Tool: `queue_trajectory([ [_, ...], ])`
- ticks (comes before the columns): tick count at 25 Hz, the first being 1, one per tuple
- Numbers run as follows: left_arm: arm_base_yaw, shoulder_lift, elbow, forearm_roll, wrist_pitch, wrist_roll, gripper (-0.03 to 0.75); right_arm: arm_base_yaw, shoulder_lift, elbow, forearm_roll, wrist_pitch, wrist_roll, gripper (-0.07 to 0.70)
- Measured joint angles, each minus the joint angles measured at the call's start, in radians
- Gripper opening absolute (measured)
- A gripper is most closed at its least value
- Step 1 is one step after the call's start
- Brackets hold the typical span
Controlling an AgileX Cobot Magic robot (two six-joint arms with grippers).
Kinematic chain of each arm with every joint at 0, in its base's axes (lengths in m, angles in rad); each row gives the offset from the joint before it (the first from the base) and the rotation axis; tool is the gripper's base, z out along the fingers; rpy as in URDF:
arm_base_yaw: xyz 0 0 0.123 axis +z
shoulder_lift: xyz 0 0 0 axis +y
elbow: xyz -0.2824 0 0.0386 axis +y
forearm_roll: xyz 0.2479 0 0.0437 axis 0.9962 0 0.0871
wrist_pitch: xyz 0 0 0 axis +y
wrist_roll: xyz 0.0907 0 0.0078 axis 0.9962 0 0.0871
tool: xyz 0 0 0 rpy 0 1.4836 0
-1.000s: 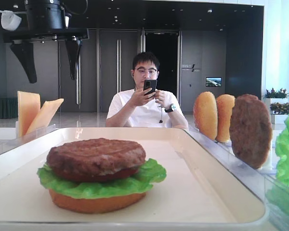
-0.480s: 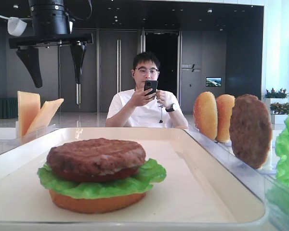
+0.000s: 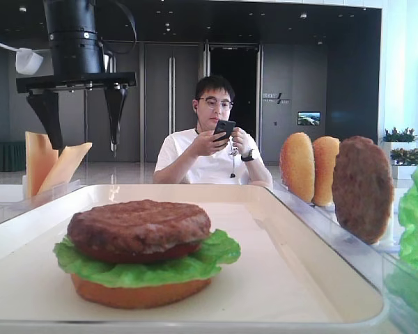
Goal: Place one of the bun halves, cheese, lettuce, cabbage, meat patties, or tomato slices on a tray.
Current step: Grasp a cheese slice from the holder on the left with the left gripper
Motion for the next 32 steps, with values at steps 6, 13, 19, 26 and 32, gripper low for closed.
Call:
queue_trajectory([
  [6, 0.0, 0.014, 0.0, 0.014, 0.0, 0.0, 0.644, 0.0, 0.0, 0.0, 0.0, 0.0, 0.0, 0.535],
  [13, 0.0, 0.014, 0.0, 0.03, 0.0, 0.006, 0.644, 0.0, 0.0, 0.0, 0.0, 0.0, 0.0, 0.535],
  [19, 0.0, 0.036, 0.0, 0.029, -0.001, 0.018, 0.644, 0.0, 0.0, 0.0, 0.0, 0.0, 0.0, 0.535],
  [26, 0.0, 0.044, 0.0, 0.031, -0.002, 0.021, 0.644, 0.0, 0.0, 0.0, 0.0, 0.0, 0.0, 0.535],
  [32, 0.001, 0.044, 0.0, 0.049, -0.002, 0.021, 0.644, 0.0, 0.0, 0.0, 0.0, 0.0, 0.0, 0.535],
])
